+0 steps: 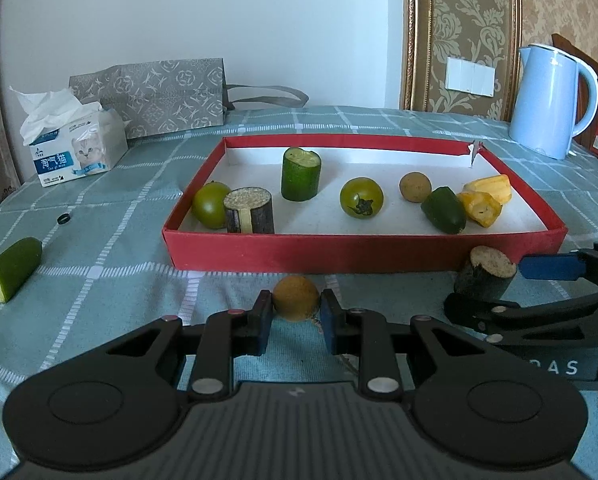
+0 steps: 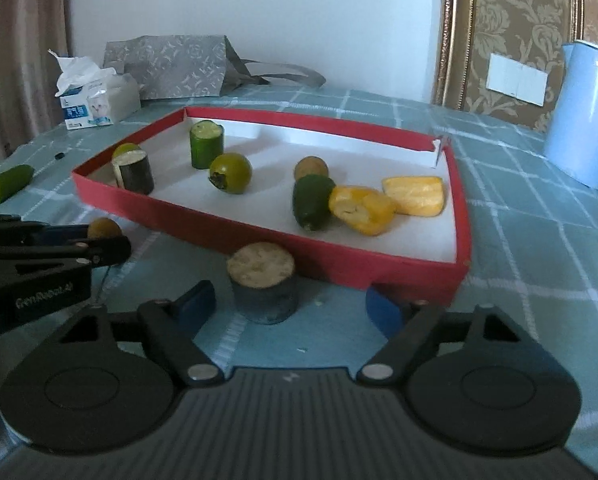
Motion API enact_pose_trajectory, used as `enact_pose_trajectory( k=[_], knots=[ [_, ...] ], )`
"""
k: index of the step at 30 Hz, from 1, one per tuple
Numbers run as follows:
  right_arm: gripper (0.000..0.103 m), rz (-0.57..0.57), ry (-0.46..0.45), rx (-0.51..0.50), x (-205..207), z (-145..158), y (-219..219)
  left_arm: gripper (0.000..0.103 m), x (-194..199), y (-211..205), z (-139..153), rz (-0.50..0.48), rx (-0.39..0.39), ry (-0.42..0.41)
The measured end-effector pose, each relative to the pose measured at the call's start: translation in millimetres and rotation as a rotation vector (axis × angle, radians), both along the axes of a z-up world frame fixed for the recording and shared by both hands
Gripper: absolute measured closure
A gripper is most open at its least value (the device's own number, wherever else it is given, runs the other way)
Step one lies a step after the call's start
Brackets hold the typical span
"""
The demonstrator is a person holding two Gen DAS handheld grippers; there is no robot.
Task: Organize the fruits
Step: 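Lift the brown fruit with the left gripper while the right gripper grasps the dark cylindrical chunk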
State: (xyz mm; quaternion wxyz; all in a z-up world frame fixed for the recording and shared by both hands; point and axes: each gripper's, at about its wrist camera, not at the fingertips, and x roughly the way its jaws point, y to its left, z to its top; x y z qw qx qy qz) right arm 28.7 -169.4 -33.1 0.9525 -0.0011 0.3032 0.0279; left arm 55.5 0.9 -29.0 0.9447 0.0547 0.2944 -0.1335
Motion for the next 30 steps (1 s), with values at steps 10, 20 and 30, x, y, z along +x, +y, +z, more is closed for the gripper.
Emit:
enact_pose_trajectory(
  k=[10,20,30],
  knots=[
    [0.071,0.011,-0.028,-0.003,-1.8,1.7,2.3,0.078,-0.2,0.2,0.1,0.0,0.0,0.0],
    [0.071,0.021,-0.032,0.014,-6.9,2.6,0.0,0.078,-0.8,0.5,-0.4,0.001,-0.004,0.0],
    [0.071,0.039,-0.067,0.009,-19.4,5.6,0.6,0.078,-1.1,0.3,-0.6,0.001,-0.004,0.0]
  ],
)
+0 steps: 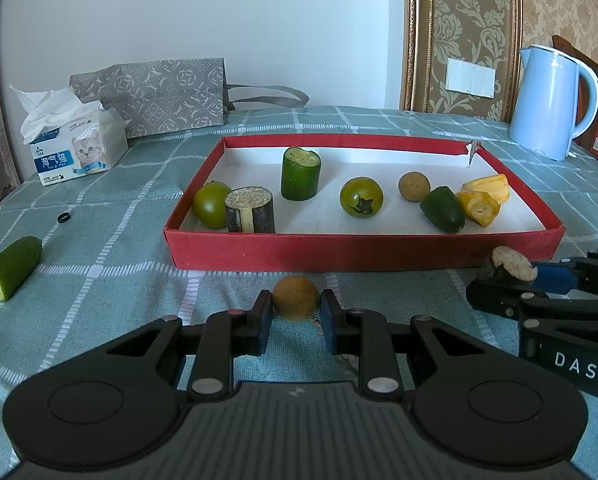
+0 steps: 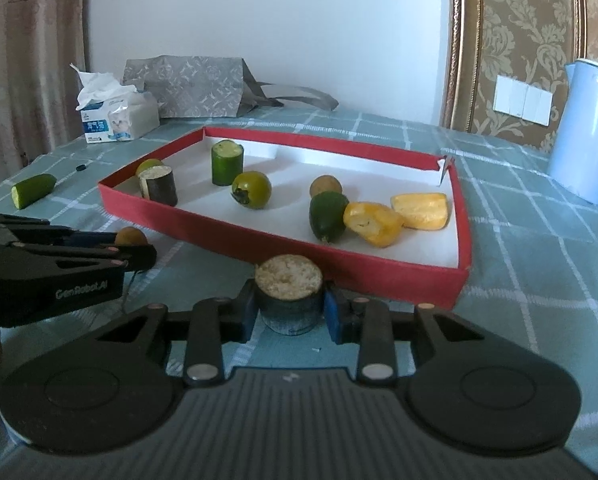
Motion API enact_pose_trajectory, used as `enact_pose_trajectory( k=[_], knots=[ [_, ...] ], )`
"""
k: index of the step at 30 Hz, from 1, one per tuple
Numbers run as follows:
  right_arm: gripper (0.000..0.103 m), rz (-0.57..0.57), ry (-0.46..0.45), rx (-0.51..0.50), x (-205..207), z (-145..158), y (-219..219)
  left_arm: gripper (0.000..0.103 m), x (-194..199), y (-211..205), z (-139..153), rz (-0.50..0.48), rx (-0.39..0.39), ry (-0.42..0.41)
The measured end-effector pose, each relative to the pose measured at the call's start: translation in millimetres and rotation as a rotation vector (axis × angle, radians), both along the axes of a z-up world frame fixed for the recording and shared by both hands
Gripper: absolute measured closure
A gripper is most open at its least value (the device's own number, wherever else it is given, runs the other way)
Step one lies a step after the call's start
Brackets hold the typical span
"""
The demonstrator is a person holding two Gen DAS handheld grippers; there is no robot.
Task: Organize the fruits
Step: 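Lift the brown fruit with the left gripper while the right gripper grasps the dark cylindrical chunk, then carry the dark chunk into the tray and open the right gripper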
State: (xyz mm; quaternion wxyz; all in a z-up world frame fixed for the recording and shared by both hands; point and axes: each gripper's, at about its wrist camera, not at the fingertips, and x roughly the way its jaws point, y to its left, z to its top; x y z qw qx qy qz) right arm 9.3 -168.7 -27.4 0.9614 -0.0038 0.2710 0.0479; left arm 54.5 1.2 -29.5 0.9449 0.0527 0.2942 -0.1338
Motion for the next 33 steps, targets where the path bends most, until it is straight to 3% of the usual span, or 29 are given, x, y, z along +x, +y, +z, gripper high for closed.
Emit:
enact_pose_trajectory(
  k=[19,27,33],
  knots=[
    [0.071,-0.046,-0.098,0.05,-14.7,24.8,-22.2,0.078,-0.5,0.0,0.1,0.002,-0.004,0.001],
    [0.071,-0.07,-0.091,0.03,16.8,38.7,-33.1,0.078,-0.4,0.6,0.5,0.002,-0.002,0.0],
    [0.071,-0.004,-0.04,0.009,49.0,34.8,-16.9,0.078,-0.5,0.4,0.5,0.002,-0.002,0.0]
  ],
)
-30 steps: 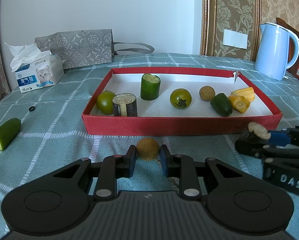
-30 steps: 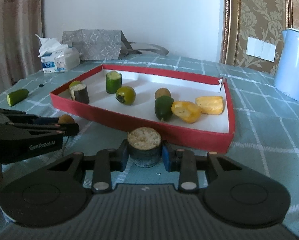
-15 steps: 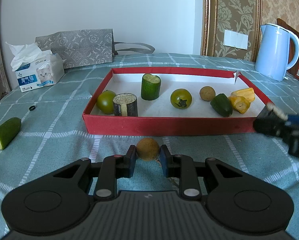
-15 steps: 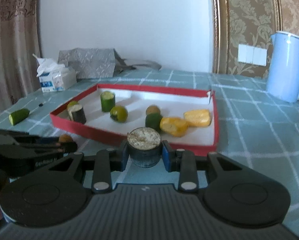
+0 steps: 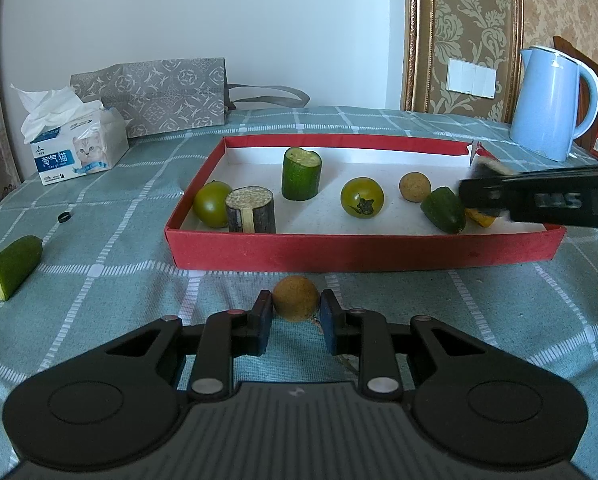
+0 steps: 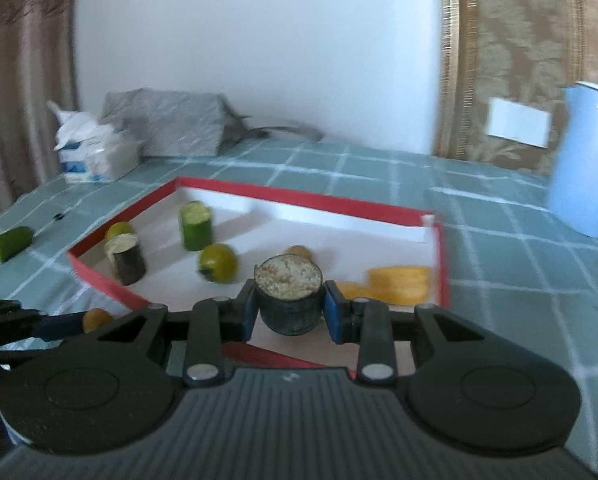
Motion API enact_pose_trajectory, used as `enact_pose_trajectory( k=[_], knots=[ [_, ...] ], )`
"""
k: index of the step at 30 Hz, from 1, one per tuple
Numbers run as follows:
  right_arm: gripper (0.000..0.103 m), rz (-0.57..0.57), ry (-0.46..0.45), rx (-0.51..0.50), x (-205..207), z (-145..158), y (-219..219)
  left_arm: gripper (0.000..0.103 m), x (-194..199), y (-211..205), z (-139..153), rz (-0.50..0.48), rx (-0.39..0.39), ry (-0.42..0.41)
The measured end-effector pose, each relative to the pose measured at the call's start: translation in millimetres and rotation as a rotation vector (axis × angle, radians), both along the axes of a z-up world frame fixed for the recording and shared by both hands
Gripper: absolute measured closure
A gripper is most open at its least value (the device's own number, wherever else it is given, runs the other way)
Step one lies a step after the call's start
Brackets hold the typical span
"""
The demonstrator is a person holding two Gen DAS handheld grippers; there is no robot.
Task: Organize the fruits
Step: 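Carry the dark chunk into the tray and open the right gripper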
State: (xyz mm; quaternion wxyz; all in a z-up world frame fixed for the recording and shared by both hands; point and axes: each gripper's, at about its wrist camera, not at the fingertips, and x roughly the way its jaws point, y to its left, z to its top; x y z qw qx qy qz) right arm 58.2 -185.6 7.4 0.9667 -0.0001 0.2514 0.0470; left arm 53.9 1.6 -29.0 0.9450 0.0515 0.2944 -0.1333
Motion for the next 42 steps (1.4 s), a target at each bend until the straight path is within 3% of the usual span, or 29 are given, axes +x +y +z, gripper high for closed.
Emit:
enact_pose_trajectory(
  k=[6,11,15,21,22,25,33,42],
  knots=[
    [0.07,0.038,0.05,-0.052,27.8,-11.4,24.7,0.078,0.2,0.0,0.0,0.0,0.001,0.0],
    [0.071,0.05,0.048,-0.062,34.3,-11.2,36.3,0.078,0.5,0.1,0.1,0.0,0.001,0.0],
    [0.072,0.046,0.029,-0.126,36.3,-15.0,45.8,0.078,0.7,-0.1,0.1,0.0,0.001,-0.001],
    [0.063,0.043,-0.004,-0.17,37.0,-16.9,49.0,0.078,0.7,0.1,0.0,0.0,0.0,0.0],
    [0.061,0.041,-0.01,-0.183,36.4,-17.3,49.6,0.078,0.7,-0.1,0.0,0.0,0.0,0.0],
    [0.017,0.004,-0.03,-0.171,29.4,-15.4,44.9,0.078,0.7,-0.1,0.0,0.0,0.0,-0.001],
    [0.0,-0.025,-0.112,-0.02,-14.0,6.5,14.4,0.078,0.7,-0.1,-0.1,0.0,0.001,-0.001],
    [0.0,0.023,-0.064,0.033,-69.3,-18.1,-1.4,0.078,0.7,0.1,-0.1,0.0,0.001,-0.001]
  ],
)
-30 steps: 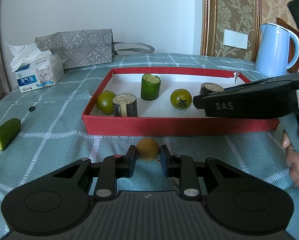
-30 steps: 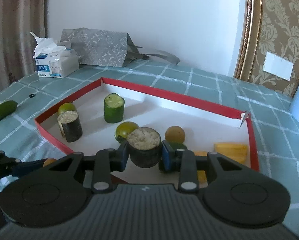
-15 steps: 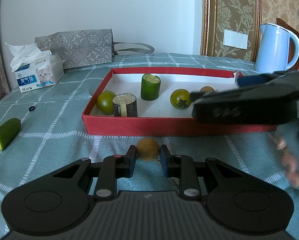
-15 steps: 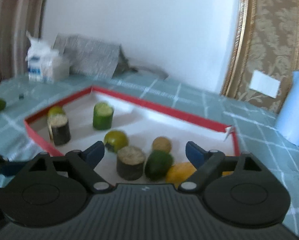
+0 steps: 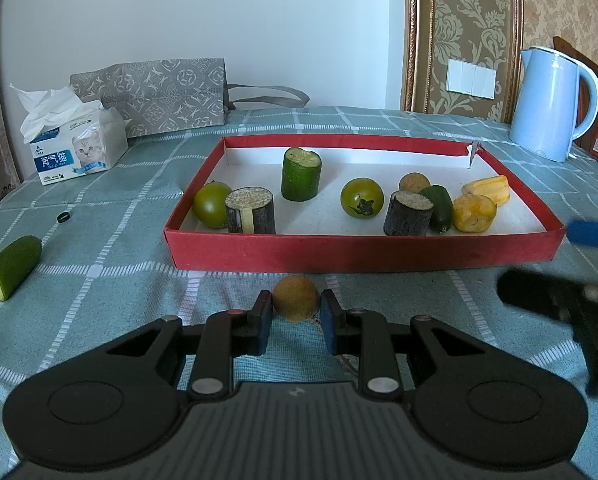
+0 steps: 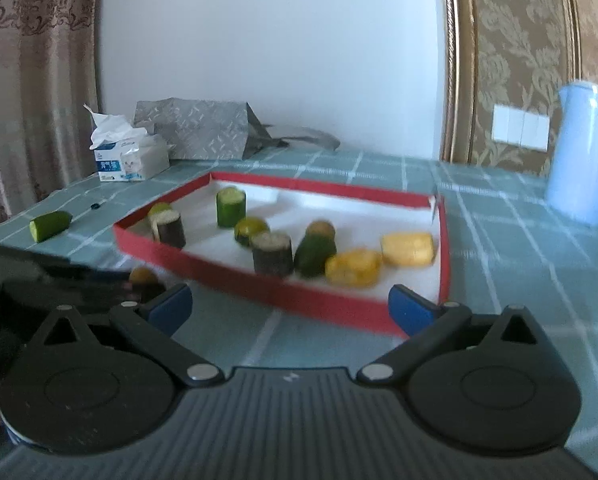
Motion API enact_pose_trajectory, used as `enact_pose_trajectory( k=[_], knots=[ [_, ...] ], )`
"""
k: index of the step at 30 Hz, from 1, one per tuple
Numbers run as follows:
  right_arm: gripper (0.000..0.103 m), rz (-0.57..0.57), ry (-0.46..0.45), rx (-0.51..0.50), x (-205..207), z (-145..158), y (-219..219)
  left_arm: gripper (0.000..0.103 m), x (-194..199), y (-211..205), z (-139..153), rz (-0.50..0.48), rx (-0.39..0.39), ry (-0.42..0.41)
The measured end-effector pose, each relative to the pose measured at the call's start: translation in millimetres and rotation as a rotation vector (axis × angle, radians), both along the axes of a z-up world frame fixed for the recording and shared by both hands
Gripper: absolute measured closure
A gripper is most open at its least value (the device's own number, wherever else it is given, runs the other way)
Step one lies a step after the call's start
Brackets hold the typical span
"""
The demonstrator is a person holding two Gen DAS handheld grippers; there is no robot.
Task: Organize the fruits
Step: 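Carry the dark chunk into the tray and open the right gripper, then carry the brown round fruit into the tray and open the left gripper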
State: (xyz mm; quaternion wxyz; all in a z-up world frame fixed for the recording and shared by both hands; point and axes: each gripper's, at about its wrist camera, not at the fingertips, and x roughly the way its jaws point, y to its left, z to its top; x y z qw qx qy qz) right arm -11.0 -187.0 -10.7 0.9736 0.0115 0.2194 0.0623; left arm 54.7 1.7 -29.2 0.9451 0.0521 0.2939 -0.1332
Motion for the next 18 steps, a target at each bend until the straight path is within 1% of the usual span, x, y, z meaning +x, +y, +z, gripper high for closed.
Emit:
enact_pose_trajectory(
  k=[8,15,18],
  knots=[
    [0.0,-0.042,0.079,0.091,0.6,-13.6,-15.6,0.078,-4.4,2.7,2.3,-0.003,-0.021,-0.014],
    [0.0,-0.045,0.12,0.088,1.8,-17.8,-15.4,0.078,-11.5,17.2,12.6,0.0,-0.114,-0.037],
    [0.0,-0.05,0.171,0.09,8.2,-21.8,-16.0,0.078,-9.7,14.4,22.6,-0.01,-0.126,-0.052]
  ],
)
